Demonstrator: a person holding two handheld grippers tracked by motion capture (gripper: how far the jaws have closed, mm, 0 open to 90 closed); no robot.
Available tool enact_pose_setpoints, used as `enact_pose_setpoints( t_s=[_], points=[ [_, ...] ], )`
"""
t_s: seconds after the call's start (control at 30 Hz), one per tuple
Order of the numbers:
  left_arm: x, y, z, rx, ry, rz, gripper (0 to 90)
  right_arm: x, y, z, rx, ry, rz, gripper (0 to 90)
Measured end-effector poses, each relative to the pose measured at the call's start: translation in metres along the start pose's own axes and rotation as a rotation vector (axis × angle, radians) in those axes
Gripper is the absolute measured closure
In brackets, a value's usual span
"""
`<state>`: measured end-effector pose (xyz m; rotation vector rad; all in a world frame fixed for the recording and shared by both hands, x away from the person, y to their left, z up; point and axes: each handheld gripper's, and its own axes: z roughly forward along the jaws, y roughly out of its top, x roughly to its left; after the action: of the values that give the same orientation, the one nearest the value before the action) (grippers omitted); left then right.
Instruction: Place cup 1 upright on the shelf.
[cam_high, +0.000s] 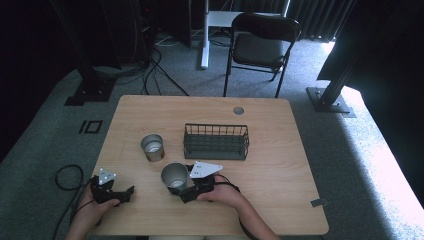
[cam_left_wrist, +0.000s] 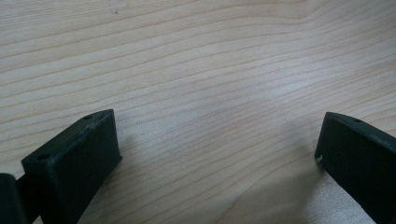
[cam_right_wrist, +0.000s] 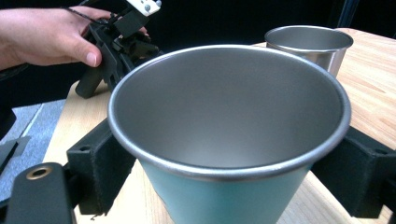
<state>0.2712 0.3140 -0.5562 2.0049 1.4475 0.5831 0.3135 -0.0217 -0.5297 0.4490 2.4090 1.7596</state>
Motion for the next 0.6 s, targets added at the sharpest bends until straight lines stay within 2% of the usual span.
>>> enact_pose_setpoints(
  t_s=[0.2, 0.33, 0.43, 0.6],
  points=[
    [0.000, 0.000, 0.000, 0.000, 0.000, 0.000, 0.3, 0.004, 0.001, 0.005, 0.000, -0.013, -0.009, 13.1],
    [0.000, 0.000, 0.000, 0.000, 0.000, 0.000, 0.3, 0.005, 0.004, 0.009, 0.014, -0.015, 0.019, 13.8],
    [0.000, 0.000, 0.000, 0.000, 0.000, 0.000, 0.3, 0.005, 0.005, 0.010, 0.017, -0.012, 0.018, 13.8],
    [0.000, 0.000, 0.000, 0.000, 0.000, 0.000, 0.3, 0.005, 0.011, 0.008, -0.007, -0.012, 0.024, 13.9]
  ],
)
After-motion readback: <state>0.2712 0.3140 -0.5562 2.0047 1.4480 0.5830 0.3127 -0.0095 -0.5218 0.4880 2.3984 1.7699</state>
